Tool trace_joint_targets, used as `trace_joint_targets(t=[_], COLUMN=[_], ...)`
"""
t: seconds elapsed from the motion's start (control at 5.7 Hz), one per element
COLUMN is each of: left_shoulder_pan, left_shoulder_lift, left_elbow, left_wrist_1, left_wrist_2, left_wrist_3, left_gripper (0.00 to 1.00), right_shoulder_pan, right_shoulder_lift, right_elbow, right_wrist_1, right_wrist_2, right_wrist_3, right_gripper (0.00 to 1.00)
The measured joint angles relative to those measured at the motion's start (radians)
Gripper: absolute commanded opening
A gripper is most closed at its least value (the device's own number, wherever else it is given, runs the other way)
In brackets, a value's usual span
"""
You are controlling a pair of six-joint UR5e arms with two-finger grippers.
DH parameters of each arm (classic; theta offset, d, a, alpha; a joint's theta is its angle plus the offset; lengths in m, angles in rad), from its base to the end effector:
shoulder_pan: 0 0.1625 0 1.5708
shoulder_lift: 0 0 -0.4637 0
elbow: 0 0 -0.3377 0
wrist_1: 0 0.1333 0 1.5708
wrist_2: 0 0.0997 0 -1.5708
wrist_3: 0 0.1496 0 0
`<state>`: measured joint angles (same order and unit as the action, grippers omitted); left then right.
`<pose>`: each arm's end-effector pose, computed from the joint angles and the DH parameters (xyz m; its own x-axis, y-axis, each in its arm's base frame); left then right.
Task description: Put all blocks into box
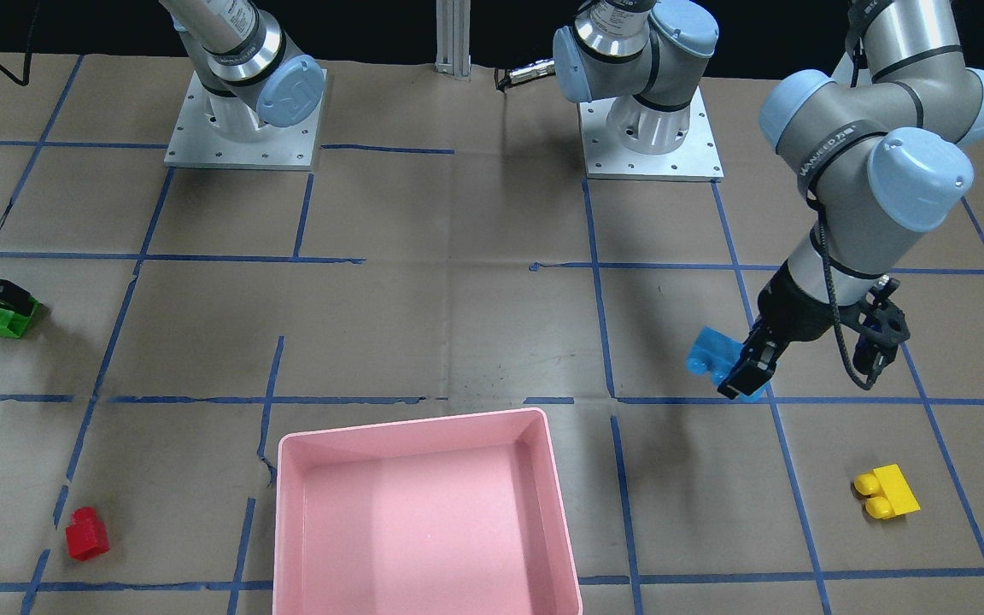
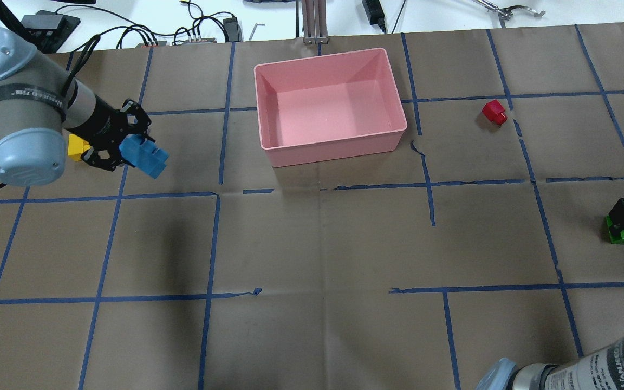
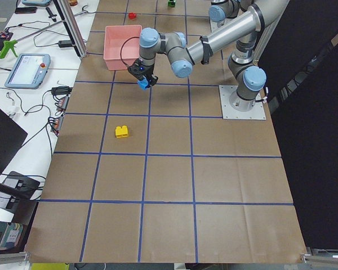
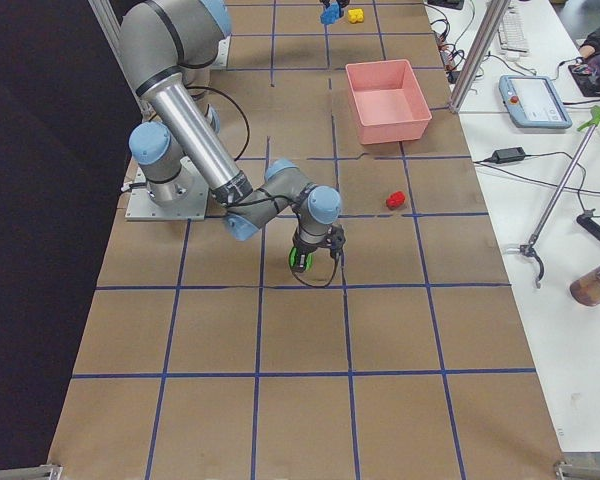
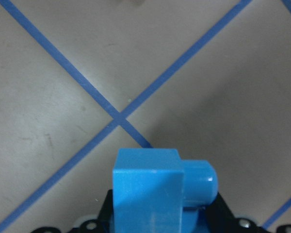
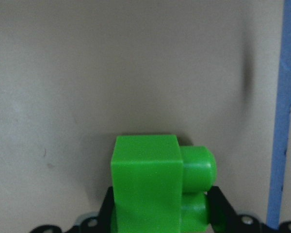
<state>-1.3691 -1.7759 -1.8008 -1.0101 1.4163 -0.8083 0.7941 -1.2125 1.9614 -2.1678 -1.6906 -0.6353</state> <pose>-0.0494 -0.5389 0.3400 -0.5276 -0.8266 0.1960 -0.8401 0.5419 0.0239 -0.2584 -0.4276 0.2049 -0.9913 0.1314 0.0053 0.1299 0.9728 0.1919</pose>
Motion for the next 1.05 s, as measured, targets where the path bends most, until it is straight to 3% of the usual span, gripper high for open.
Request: trace_joint_targets(t=[0.35,0.53,0.7,0.88,1.05], left_shoulder_pan=[-0.219,-0.292,-0.338,-0.371,-0.390], left_shoulder_lift=[-0.175,-0.272,-0.347,-0.402,-0.432], left_elbow=[0.258,0.392,0.491,0.551,0.573], left_wrist_1=[-0.012,-0.012,-0.011,-0.009,-0.005], left_wrist_2=[-0.025,-0.025,-0.026,-0.025,-0.024], left_wrist_3=[-0.375,-0.507,-0.589,-0.639,-0.659], left_gripper=[0.26,0.37,0.87,0.99,0.99], right_shoulder_pan=[0.005,0.015,0.043,0.094,0.159], right_shoulder_lift=[-0.026,-0.050,-0.068,-0.074,-0.071], right_elbow=[-0.059,-0.139,-0.239,-0.361,-0.482], right_wrist_1=[0.034,0.121,0.239,0.388,0.531], right_wrist_2=[-0.002,-0.001,0.000,0.002,0.004], right_wrist_3=[0.005,0.007,0.028,0.092,0.181], right_gripper=[0.42,0.42,0.42,0.42,0.43])
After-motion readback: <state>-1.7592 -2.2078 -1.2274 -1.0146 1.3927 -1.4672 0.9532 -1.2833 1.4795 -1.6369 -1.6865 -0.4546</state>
